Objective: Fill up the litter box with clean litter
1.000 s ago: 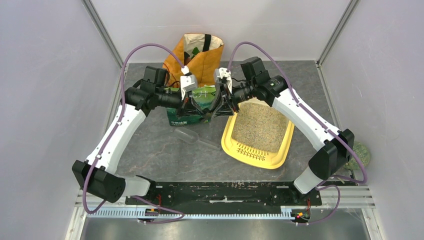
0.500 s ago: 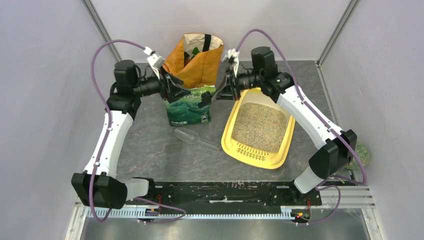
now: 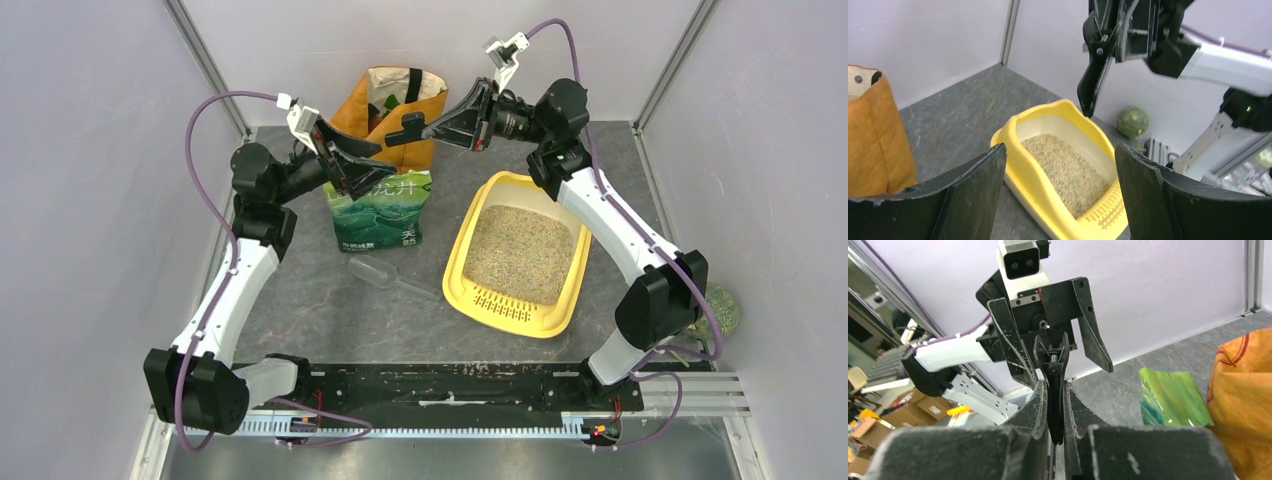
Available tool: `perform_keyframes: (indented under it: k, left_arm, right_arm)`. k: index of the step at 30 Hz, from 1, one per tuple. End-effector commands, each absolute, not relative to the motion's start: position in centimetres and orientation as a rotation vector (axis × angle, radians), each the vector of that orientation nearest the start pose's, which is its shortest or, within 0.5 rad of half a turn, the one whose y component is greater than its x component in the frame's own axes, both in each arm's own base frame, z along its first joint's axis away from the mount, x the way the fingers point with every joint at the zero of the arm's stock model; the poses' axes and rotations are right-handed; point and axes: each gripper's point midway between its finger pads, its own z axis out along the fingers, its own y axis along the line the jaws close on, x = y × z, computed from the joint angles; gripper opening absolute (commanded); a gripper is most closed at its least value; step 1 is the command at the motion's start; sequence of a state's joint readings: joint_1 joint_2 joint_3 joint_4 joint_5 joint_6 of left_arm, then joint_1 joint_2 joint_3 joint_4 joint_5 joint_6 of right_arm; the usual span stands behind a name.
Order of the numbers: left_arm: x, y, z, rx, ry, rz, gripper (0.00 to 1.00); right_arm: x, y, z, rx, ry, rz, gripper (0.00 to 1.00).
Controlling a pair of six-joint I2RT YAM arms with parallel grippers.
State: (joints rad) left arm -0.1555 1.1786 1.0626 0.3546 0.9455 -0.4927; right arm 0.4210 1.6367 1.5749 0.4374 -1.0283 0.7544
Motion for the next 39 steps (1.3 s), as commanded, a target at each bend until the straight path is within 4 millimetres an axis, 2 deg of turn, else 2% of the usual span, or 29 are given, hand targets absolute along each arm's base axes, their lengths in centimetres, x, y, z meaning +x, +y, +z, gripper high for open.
perform_keyframes:
  k: [1,6,9,12,15,19,21,22,24,25,27,28,32,35,36,39]
  left_arm:
    - [31.5,-20.5,44.4,0.464,1.292,-1.169,0.85]
    - [32.3,-21.5,47.1,0.408,1.256,-1.227,0.84]
    - [32.4,-21.9,47.8,0.433,1.228,-1.244,0.8]
    - [32.0,-22.4,47.8,0.47,1.217,-1.262,0.68]
    - [31.6,-22.8,47.8,0.509,1.203,-1.278,0.5]
    - [30.8,-23.2,47.7,0.553,1.197,-1.302,0.44]
    - [30.6,-23.3,47.7,0.569,1.193,-1.308,0.37]
    - [30.4,-23.4,47.7,0.583,1.19,-1.312,0.31]
    - [29.8,-23.5,47.5,0.63,1.179,-1.314,0.07]
    - [29.6,-23.5,47.4,0.643,1.178,-1.307,0.02]
    - [28.9,-23.6,46.9,0.716,1.163,-1.28,0.02]
    - [28.4,-23.7,46.5,0.758,1.157,-1.274,0.02]
    - [26.8,-23.8,44.0,0.924,1.191,-1.244,0.02]
    - [25.8,-23.7,41.3,1.065,1.205,-1.181,0.02]
    - [25.6,-23.7,40.5,1.101,1.21,-1.147,0.02]
    - [25.3,-23.7,38.7,1.185,1.214,-1.064,0.02]
  right_arm:
    - [32.3,32.4,47.0,-0.686,1.293,1.637,0.08]
    - [32.5,32.3,47.4,-0.639,1.291,1.665,0.08]
    - [32.5,32.3,47.4,-0.633,1.295,1.675,0.08]
    - [32.4,32.3,47.2,-0.633,1.302,1.683,0.09]
    - [32.2,32.3,47.2,-0.634,1.303,1.684,0.09]
    - [32.4,32.4,47.1,-0.637,1.304,1.679,0.09]
    - [32.4,32.4,46.9,-0.642,1.307,1.68,0.1]
    - [32.4,32.4,46.8,-0.648,1.311,1.68,0.14]
    - [32.3,32.3,46.5,-0.668,1.32,1.677,0.32]
    - [32.4,32.2,46.3,-0.679,1.33,1.67,0.37]
    - [32.9,31.4,45.6,-0.694,1.362,1.644,0.49]
    - [33.2,30.6,45.4,-0.699,1.382,1.632,0.58]
    - [33.3,27.0,43.7,-0.882,1.417,1.497,0.74]
    - [31.4,25.0,41.3,-1.049,1.498,1.338,0.77]
    - [31.1,24.9,40.8,-1.134,1.462,1.234,0.77]
    - [29.3,24.8,39.4,-1.227,1.528,1.187,0.76]
